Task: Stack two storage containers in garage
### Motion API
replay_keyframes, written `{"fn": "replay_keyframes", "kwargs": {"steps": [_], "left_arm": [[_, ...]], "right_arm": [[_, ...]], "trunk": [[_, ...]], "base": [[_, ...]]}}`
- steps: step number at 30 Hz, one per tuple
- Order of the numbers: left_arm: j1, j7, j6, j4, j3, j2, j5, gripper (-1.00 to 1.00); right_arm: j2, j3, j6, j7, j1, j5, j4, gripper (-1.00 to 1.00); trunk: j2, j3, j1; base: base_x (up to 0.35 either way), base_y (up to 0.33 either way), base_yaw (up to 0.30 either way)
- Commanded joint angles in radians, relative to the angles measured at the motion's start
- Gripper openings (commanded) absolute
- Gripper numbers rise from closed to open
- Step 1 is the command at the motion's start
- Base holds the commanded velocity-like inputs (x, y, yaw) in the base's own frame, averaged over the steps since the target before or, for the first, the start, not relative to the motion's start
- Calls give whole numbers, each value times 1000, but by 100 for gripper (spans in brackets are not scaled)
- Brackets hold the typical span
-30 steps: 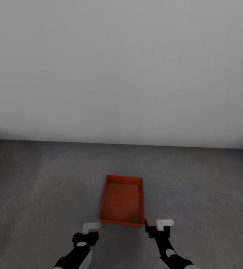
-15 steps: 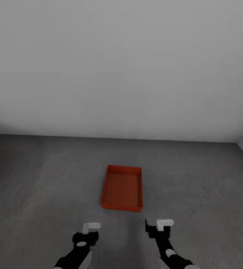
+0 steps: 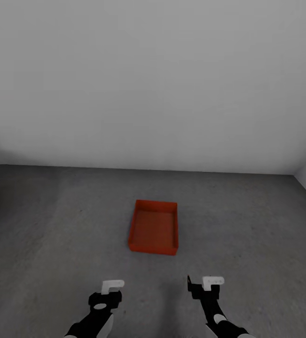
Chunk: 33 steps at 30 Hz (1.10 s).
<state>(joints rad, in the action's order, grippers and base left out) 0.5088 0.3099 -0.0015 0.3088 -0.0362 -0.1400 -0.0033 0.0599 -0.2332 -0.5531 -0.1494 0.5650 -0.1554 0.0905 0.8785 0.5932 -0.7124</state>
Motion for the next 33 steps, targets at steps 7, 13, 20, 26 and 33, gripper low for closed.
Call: {"fn": "replay_keyframes", "kwargs": {"steps": [7,13,20,26,33], "left_arm": [[0,-11,3,-102,2,137,41,100],[0,-17,0,-255,6,174,154,100],[0,-23,10,-303,5,181,181,100],[-38,-113,36,-309,6,182,184,100],[-167,-135,35,-309,5,181,181,100]], "right_arm": [[-128,-15,64,15,1,-6,-110,100],[-144,-15,178,24,-34,-10,-124,100],[-139,-12,299,29,-154,-15,-126,100],[-127,-9,371,32,-304,-21,-126,100],[-111,-7,329,42,-430,-42,-126,100]], "trunk": [[1,1,0],[1,1,0],[1,1,0],[1,1,0],[1,-2,0]], "base": [[-8,0,0],[0,0,0],[0,0,0],[0,0,0],[0,0,0]]}}
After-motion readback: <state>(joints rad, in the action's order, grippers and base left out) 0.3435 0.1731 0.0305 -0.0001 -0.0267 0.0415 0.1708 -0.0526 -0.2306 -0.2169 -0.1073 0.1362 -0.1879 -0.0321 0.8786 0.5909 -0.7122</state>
